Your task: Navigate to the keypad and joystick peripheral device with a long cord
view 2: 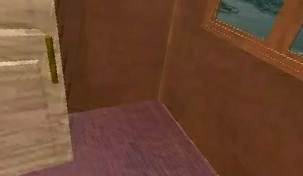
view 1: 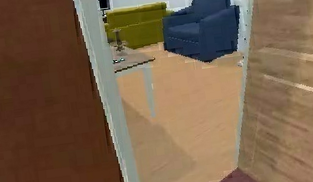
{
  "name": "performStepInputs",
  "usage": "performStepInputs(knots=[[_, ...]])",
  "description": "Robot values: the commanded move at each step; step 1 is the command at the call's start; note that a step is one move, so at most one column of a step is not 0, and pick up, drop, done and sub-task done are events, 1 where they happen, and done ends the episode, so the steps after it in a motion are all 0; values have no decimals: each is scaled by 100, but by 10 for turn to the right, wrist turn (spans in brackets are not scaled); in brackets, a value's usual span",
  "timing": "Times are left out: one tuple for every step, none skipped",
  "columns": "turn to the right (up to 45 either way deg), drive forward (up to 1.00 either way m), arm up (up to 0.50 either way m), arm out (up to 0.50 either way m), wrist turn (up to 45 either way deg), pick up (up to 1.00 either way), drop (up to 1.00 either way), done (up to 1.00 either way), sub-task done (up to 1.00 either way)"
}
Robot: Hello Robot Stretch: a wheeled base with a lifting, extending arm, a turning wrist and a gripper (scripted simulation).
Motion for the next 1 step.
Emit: performStepInputs(knots=[[150, 0, 0, 0, 0, 0, 0, 0, 0]])
